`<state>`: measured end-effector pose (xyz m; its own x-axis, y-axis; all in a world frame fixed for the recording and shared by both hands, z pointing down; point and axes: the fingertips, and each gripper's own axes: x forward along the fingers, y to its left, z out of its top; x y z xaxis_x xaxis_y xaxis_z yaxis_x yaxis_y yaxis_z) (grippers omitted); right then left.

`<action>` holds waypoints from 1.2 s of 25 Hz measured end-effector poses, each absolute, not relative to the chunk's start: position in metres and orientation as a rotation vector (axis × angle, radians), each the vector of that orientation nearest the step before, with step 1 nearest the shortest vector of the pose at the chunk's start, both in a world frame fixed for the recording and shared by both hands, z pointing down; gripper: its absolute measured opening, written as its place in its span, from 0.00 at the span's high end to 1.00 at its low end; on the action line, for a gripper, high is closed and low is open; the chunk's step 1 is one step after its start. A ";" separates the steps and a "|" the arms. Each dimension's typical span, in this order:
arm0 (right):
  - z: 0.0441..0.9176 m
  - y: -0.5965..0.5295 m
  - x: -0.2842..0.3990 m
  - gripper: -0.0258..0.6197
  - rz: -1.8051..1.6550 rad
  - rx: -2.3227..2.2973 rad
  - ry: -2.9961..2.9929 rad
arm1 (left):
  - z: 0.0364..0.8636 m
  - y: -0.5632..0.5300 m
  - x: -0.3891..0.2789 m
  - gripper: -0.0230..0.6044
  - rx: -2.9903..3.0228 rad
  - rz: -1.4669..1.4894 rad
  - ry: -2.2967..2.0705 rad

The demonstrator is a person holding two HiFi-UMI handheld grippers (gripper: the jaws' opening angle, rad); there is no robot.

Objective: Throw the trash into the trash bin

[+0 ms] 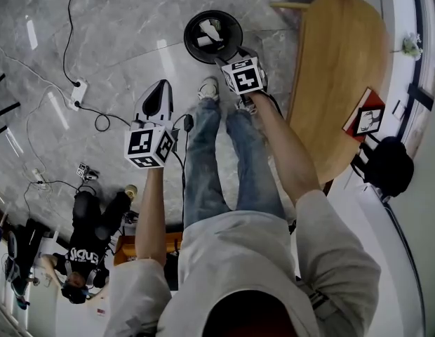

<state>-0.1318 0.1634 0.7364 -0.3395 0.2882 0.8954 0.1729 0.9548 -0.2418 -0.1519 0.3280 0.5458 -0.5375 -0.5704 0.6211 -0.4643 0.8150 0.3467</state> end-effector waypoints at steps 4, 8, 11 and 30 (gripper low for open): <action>0.725 0.163 -0.128 0.48 0.154 -0.342 -1.965 | 0.544 0.318 -0.152 0.93 0.775 -0.175 -2.229; 0.708 0.159 -0.128 0.56 0.178 -0.315 -2.032 | 0.544 0.307 -0.155 0.93 0.812 -0.162 -2.216; 0.690 0.145 -0.126 0.62 0.197 -0.252 -2.092 | 0.544 0.293 -0.156 0.93 0.852 -0.146 -2.197; 0.592 -0.060 0.026 0.87 0.397 0.416 -2.234 | 0.510 0.147 -0.141 0.94 1.167 -0.064 -2.131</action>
<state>0.0262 -0.0597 0.5919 -0.6168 -0.1643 0.7698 -0.4196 0.8961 -0.1449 -0.1413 0.1472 0.5096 -0.3525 -0.7570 0.5502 -0.7226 0.5938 0.3540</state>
